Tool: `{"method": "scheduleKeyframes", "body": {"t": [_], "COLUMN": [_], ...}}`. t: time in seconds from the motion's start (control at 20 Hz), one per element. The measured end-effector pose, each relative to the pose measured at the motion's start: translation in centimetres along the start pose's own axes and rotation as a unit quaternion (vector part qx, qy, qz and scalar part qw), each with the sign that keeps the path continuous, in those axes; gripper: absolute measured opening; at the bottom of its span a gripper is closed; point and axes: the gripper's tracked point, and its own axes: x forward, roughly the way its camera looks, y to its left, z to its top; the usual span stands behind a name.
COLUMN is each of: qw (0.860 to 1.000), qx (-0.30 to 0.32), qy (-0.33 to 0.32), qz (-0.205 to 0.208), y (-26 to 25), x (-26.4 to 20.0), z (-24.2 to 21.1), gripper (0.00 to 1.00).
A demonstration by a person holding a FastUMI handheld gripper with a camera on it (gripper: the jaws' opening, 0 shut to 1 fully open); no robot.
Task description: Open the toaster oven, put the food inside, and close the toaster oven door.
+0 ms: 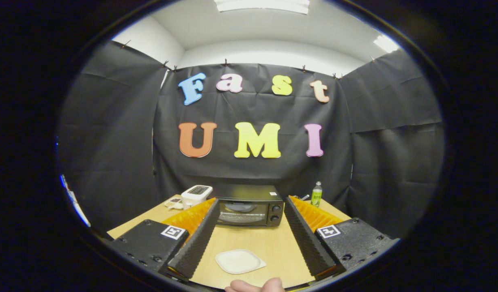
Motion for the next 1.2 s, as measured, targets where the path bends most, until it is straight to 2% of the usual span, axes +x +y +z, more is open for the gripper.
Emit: {"method": "scheduleKeyframes", "body": {"t": [0.35, 1.2], "qw": [0.999, 0.999], "qx": [0.023, 0.025], "qy": [0.028, 0.038], "qz": [0.006, 0.012], "y": [-0.3, 0.6], "x": [0.0, 0.8], "z": [-2.1, -2.6], "gripper": [1.0, 1.0]}}
